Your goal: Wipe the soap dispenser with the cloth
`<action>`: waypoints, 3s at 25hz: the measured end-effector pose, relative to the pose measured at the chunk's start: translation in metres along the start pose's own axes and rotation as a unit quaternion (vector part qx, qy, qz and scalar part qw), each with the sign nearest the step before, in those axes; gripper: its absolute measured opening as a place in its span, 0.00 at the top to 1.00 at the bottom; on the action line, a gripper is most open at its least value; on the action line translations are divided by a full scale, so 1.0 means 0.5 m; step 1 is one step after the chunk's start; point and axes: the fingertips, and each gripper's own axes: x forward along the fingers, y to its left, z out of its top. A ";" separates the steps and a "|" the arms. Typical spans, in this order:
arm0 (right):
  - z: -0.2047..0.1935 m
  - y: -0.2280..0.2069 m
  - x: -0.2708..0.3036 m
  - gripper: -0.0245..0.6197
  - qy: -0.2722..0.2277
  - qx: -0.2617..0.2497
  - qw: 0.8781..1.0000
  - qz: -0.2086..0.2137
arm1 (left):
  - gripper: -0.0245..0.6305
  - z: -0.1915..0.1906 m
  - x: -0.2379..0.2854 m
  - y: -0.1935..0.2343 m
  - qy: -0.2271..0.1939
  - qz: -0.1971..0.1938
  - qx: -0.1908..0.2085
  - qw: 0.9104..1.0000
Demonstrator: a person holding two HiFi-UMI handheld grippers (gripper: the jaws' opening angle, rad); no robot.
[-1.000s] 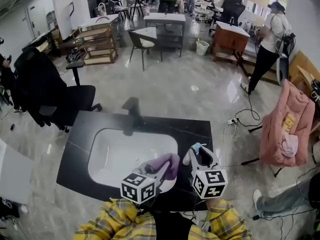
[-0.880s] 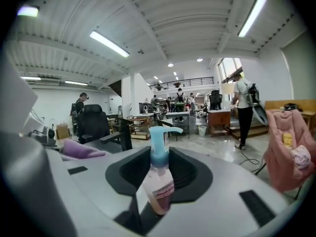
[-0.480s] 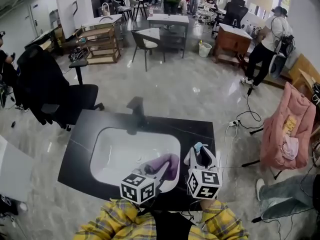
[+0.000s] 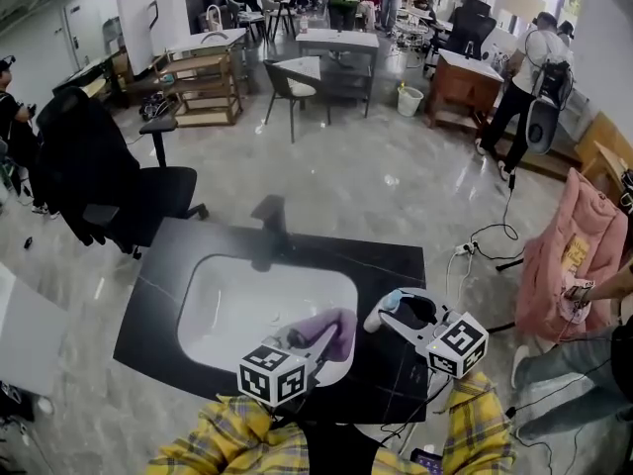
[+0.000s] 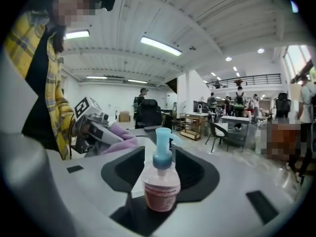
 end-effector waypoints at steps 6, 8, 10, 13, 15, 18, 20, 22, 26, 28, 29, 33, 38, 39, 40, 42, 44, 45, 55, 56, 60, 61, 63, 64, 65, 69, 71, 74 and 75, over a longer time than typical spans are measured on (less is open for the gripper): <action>-0.001 -0.010 0.017 0.70 0.014 0.000 0.997 0.078 | 0.87 0.002 0.008 0.011 0.001 0.003 -0.001 1.000; -0.002 -0.006 0.020 0.78 0.014 0.007 0.995 0.095 | 0.87 0.003 0.010 0.019 0.001 0.007 -0.003 1.000; -0.001 -0.009 0.023 0.78 0.011 0.016 0.996 0.090 | 0.87 0.003 0.013 0.028 0.000 0.012 -0.005 1.000; 0.000 -0.018 0.027 0.78 0.002 0.031 0.998 0.051 | 0.87 0.004 0.020 0.032 -0.001 0.015 -0.007 1.000; 0.003 -0.020 0.028 0.78 -0.006 0.036 0.999 0.008 | 0.87 0.007 0.024 0.032 -0.001 0.015 -0.008 1.000; 0.005 -0.023 0.026 0.78 -0.016 0.039 0.997 -0.069 | 0.87 0.012 0.030 0.031 -0.001 0.016 -0.007 1.000; 0.003 -0.030 0.025 0.78 -0.014 0.043 0.991 -0.125 | 0.87 0.013 0.035 0.032 -0.002 0.017 -0.007 1.000; 0.000 -0.038 0.025 0.78 -0.010 0.053 0.983 -0.176 | 0.87 0.014 0.039 0.033 -0.002 0.017 -0.007 1.000; -0.004 -0.048 0.019 0.78 0.003 0.071 0.962 -0.265 | 0.87 0.014 0.044 0.029 -0.003 0.013 -0.009 1.000; -0.004 -0.051 0.016 0.78 0.009 0.080 0.951 -0.299 | 0.87 0.017 0.046 0.026 -0.005 0.012 -0.009 1.000; -0.004 -0.052 0.015 0.78 0.010 0.085 0.946 -0.314 | 0.87 0.018 0.046 0.024 -0.006 0.012 -0.008 1.000; -0.005 -0.054 0.008 0.79 0.003 0.109 0.922 -0.370 | 0.87 0.026 0.046 0.019 -0.010 0.018 -0.005 1.000; -0.006 -0.056 -0.001 0.79 -0.009 0.134 0.903 -0.408 | 0.87 0.039 0.044 0.012 -0.019 0.020 -0.001 1.000; -0.005 -0.054 -0.001 0.79 -0.010 0.135 0.903 -0.408 | 0.87 0.041 0.044 0.009 -0.020 0.020 -0.001 1.000; -0.005 -0.053 -0.001 0.79 -0.012 0.136 0.905 -0.404 | 0.87 0.042 0.044 0.006 -0.020 0.020 -0.001 1.000; -0.004 -0.046 0.001 0.79 -0.014 0.136 0.911 -0.388 | 0.87 0.040 0.047 0.002 -0.017 0.021 -0.003 1.000; -0.003 -0.037 -0.002 0.71 -0.026 0.133 0.917 -0.376 | 0.87 0.036 0.052 0.002 -0.015 0.024 -0.008 1.000; -0.002 -0.032 -0.006 0.68 -0.034 0.128 0.918 -0.374 | 0.87 0.035 0.055 0.003 -0.016 0.025 -0.011 1.000; -0.022 -0.019 -0.108 0.65 -0.068 0.124 0.906 -0.399 | 0.87 0.097 0.095 -0.035 -0.051 0.015 0.022 0.998; -0.028 -0.022 -0.114 0.65 -0.067 0.128 0.904 -0.403 | 0.87 0.097 0.102 -0.037 -0.048 0.016 0.029 0.998; -0.042 -0.027 -0.131 0.65 -0.062 0.137 0.901 -0.407 | 0.87 0.083 0.125 -0.039 -0.039 0.027 0.046 0.998; -0.045 -0.027 -0.134 0.65 -0.060 0.139 0.901 -0.407 | 0.87 0.078 0.129 -0.038 -0.037 0.031 0.048 0.998; -0.051 -0.026 -0.138 0.65 -0.057 0.144 0.901 -0.406 | 0.87 0.065 0.134 -0.032 -0.035 0.042 0.058 0.997; -0.055 -0.026 -0.140 0.66 -0.056 0.146 0.900 -0.406 | 0.87 0.058 0.135 -0.028 -0.033 0.048 0.062 0.996; -0.058 -0.026 -0.141 0.67 -0.054 0.149 0.900 -0.406 | 0.87 0.051 0.136 -0.024 -0.031 0.052 0.063 0.996; -0.072 -0.031 -0.144 0.69 -0.048 0.159 0.900 -0.404 | 0.87 0.031 0.142 -0.014 -0.024 0.057 0.053 0.997; -0.080 -0.034 -0.141 0.70 -0.045 0.164 0.900 -0.402 | 0.87 0.027 0.146 -0.008 -0.024 0.059 0.053 0.997; -0.088 -0.036 -0.137 0.71 -0.044 0.170 0.899 -0.402 | 0.87 0.019 0.148 0.002 -0.023 0.063 0.051 0.996; -0.090 -0.036 -0.136 0.71 -0.044 0.171 0.899 -0.402 | 0.87 0.015 0.148 0.006 -0.023 0.065 0.050 0.996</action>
